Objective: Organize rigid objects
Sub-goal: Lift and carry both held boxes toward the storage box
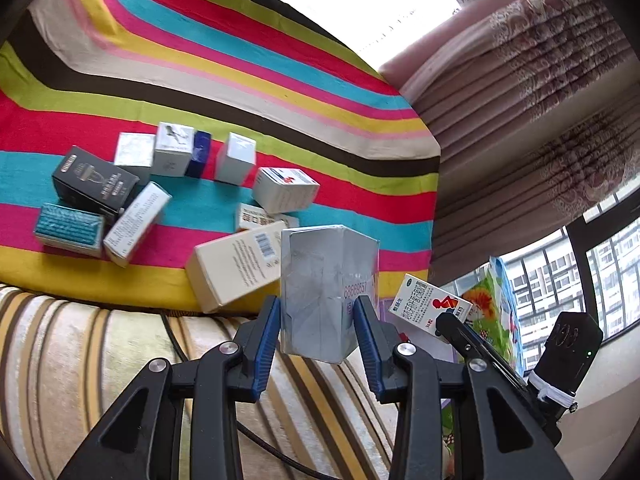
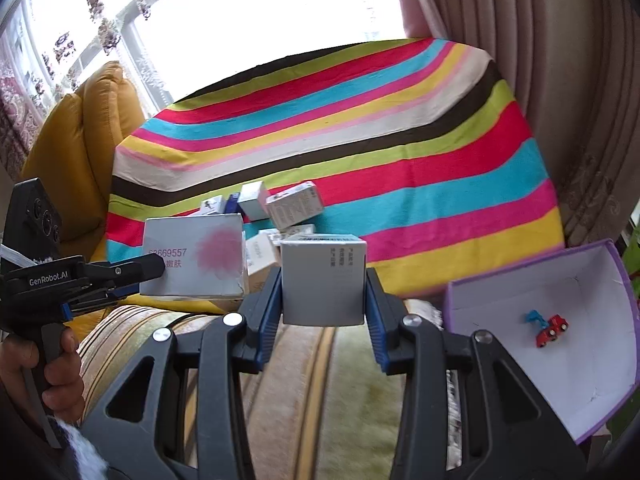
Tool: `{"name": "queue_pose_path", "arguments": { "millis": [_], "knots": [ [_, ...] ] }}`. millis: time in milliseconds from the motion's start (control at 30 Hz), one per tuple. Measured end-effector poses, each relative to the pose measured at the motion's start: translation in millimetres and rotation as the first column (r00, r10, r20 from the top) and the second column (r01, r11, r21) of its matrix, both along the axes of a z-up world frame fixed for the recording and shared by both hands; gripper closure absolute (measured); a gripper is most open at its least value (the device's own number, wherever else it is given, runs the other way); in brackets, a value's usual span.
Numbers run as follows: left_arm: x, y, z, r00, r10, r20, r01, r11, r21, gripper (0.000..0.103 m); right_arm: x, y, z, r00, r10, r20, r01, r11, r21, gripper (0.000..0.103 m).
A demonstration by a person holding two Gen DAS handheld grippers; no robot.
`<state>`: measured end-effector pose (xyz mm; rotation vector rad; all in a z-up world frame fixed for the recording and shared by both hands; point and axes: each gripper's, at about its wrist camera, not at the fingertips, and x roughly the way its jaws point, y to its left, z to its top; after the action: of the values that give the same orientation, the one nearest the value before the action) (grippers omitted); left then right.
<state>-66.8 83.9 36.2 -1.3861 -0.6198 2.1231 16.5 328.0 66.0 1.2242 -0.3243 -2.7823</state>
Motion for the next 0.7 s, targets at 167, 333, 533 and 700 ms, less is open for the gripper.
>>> {"name": "queue_pose_path", "arguments": {
  "millis": [167, 333, 533, 700],
  "knots": [
    [4.7, 25.1, -2.0, 0.999, -0.048, 0.011, 0.048, 0.999, -0.005, 0.064, 18.9, 25.6, 2.0, 0.997, -0.072, 0.004, 0.072, 0.997, 0.026, 0.06],
    [10.6, 51.2, -2.8, 0.995, -0.101, 0.014, 0.101, 0.995, -0.011, 0.064, 32.1, 47.5, 0.3, 0.991, -0.136, 0.018, 0.135, 0.989, 0.064, 0.06],
    [15.8, 78.1, -4.6, 0.989, -0.149, 0.022, 0.15, 0.989, -0.021, 0.064, 42.8, 67.6, -4.6, 0.98, -0.197, 0.04, 0.193, 0.977, 0.091, 0.06],
    [18.4, 93.5, -6.8, 0.984, -0.173, 0.032, 0.174, 0.985, -0.021, 0.064, 49.8, 76.6, -8.4, 0.97, -0.238, 0.049, 0.231, 0.966, 0.113, 0.06]
  ]
}}
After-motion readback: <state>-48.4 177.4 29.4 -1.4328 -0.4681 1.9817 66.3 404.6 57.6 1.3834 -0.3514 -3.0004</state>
